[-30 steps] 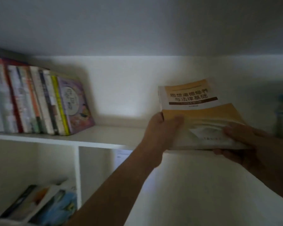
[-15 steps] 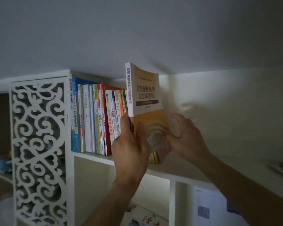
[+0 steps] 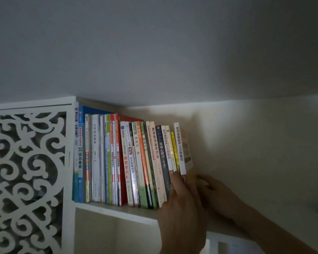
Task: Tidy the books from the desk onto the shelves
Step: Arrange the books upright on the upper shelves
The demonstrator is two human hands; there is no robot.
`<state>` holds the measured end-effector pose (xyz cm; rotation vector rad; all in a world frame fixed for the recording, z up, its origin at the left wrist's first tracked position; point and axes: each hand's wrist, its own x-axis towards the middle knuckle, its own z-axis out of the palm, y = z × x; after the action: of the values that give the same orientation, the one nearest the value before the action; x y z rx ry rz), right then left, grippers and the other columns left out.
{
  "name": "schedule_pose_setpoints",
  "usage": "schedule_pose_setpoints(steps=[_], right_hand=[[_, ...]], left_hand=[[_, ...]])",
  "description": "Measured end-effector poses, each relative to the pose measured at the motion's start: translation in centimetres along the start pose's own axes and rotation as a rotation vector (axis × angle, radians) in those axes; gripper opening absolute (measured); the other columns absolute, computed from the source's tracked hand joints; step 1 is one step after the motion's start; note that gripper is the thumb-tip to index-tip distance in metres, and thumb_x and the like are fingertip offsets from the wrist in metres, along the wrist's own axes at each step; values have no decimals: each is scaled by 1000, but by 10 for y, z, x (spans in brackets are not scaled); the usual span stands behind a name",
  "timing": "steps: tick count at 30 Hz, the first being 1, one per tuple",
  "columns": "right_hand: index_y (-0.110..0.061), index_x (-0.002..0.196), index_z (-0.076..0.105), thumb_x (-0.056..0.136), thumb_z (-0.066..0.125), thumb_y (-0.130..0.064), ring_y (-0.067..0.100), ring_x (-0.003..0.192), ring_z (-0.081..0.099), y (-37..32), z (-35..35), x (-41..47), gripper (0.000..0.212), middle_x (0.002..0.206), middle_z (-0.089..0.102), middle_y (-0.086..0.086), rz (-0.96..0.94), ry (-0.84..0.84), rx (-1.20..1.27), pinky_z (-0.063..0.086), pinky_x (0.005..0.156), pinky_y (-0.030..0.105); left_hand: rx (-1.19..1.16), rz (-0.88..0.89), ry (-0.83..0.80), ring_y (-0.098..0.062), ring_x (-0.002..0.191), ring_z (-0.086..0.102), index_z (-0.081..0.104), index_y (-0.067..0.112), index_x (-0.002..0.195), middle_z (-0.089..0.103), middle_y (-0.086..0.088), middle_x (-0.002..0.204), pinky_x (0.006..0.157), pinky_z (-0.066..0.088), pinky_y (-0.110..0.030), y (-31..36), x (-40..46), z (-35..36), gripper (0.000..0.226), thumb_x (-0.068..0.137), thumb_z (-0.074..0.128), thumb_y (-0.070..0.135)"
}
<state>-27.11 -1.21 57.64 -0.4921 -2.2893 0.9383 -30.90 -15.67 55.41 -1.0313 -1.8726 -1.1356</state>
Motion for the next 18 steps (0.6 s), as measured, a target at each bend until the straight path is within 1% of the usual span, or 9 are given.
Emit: schedule_pose_setpoints(steps=[3, 6, 8, 10, 12, 13, 14, 16, 18], right_hand=[[-39, 144, 47, 101, 41, -57, 15, 124, 57, 3, 1, 4, 47, 142, 58, -7, 19, 10, -70, 41, 110, 36], [-38, 146, 46, 102, 40, -54, 16, 124, 57, 6, 2, 5, 47, 143, 57, -5, 16, 11, -79, 41, 110, 37], [-37, 144, 48, 102, 42, -51, 16, 121, 58, 7, 3, 3, 45, 140, 59, -5, 5, 38, -81, 42, 105, 33], [-37, 133, 58, 103, 44, -47, 11, 111, 60, 7, 1, -1, 34, 131, 64, -7, -47, 134, -31, 43, 95, 25], [-38, 117, 64, 102, 47, -44, 2, 98, 63, 3, -3, -4, 23, 114, 69, -14, -116, 275, 55, 43, 81, 15], [-40, 111, 66, 101, 49, -44, 0, 96, 64, 0, -4, -6, 20, 106, 70, -17, -138, 321, 104, 45, 78, 14], [-42, 106, 67, 99, 53, -45, 1, 94, 67, -3, -5, -7, 16, 100, 72, -19, -155, 336, 154, 50, 80, 18], [-46, 100, 69, 91, 59, -56, 1, 91, 70, -7, -2, -9, 17, 93, 73, -23, -179, 293, 235, 58, 86, 33], [-46, 105, 69, 79, 62, -69, 0, 89, 71, -13, 1, -11, 35, 95, 73, -23, -192, 227, 259, 61, 85, 37]], left_hand=[[50, -50, 32, -3, 44, 59, 66, 14, 113, 66, 8, 66, 35, 44, -16, -1, 2, 3, 41, 90, 70, 48], [162, -49, 51, -9, 43, 61, 71, 11, 107, 67, 4, 62, 32, 44, -19, -1, 9, -2, 47, 76, 83, 44], [151, -53, 73, -11, 50, 66, 67, 12, 116, 72, 1, 75, 36, 47, -19, -3, 9, -7, 54, 78, 81, 48], [35, -22, 82, -7, 52, 64, 52, 14, 131, 72, 5, 81, 41, 49, -18, -3, 2, -10, 59, 88, 73, 48], [-69, 26, 167, -1, 49, 54, 48, 14, 130, 61, 15, 75, 42, 45, -13, -7, -3, -22, 45, 97, 55, 44], [-88, 33, 207, 1, 49, 50, 48, 15, 129, 54, 19, 74, 43, 43, -11, -7, -6, -32, 40, 100, 46, 43], [-86, 45, 227, 1, 49, 50, 47, 17, 129, 53, 19, 72, 42, 45, -12, -9, -9, -43, 38, 101, 40, 42], [-64, 58, 244, -5, 44, 55, 46, 19, 131, 55, 15, 67, 39, 51, -25, -13, -14, -62, 36, 104, 38, 40], [-11, 70, 254, -3, 39, 50, 47, 16, 132, 48, 17, 64, 34, 46, -26, -15, -17, -84, 34, 103, 46, 33]])
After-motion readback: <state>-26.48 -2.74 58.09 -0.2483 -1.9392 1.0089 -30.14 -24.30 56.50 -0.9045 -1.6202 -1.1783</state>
